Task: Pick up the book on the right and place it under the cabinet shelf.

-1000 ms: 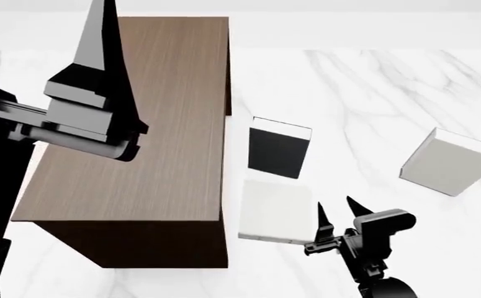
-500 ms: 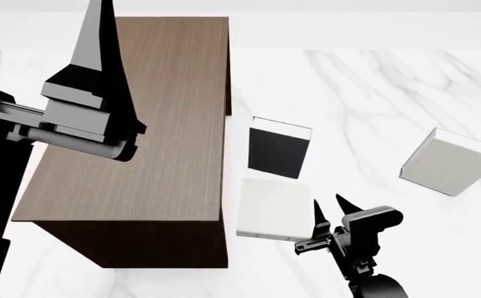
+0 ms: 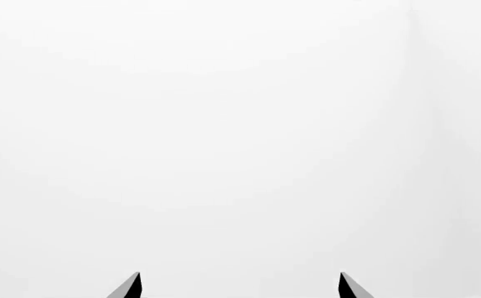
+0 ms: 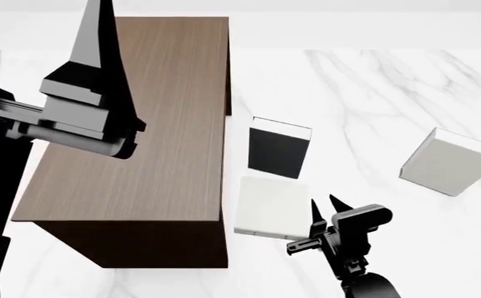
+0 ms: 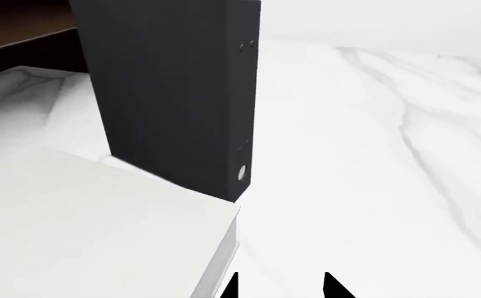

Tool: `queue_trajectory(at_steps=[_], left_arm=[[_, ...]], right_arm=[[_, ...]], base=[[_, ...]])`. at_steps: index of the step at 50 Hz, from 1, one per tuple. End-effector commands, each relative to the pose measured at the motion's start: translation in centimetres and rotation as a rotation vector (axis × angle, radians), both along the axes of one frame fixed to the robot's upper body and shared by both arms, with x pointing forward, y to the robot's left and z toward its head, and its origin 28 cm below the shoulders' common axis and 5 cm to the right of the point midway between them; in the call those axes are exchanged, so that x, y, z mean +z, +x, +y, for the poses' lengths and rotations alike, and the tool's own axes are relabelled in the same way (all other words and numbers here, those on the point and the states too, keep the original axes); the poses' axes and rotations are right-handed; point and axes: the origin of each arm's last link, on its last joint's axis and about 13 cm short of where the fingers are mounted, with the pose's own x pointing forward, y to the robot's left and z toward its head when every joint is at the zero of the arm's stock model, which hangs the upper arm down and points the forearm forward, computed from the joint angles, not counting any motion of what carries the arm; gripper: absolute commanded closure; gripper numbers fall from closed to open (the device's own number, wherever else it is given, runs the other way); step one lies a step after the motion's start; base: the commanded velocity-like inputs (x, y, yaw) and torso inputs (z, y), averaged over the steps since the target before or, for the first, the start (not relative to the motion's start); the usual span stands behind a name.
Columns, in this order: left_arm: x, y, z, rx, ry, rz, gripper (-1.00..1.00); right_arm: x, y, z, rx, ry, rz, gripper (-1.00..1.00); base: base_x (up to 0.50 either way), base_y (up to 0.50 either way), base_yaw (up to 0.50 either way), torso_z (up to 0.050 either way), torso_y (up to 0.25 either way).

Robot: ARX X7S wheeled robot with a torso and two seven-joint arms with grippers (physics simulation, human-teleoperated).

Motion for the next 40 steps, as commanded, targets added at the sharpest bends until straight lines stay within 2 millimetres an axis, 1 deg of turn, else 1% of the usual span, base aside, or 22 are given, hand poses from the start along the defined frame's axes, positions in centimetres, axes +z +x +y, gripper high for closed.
queue_trajectory(at_steps=[1,8,40], left_arm=[[0.1,0.1,0.0,-0.003,0.002,0.0,-1.0],[0.2,0.1,-0.1,-0.003,0.003,-0.002,-1.0],[0.2,0.0,0.0,-0.006,0.004,-0.008,-1.0]], right_arm=[[-5.0,-3.5,3.2,0.191,-0.182,0.292,-1.0],[-4.9,-3.6,3.3,0.203,-0.188,0.293,-1.0],[-4.2,-3.9,5.1,0.322,-0.22,0.277,-1.0]], base=[[0.0,0.0,0.01,-0.01,-0.01],[0.0,0.0,0.01,-0.003,-0.008],[0.0,0.0,0.01,-0.003,-0.009]])
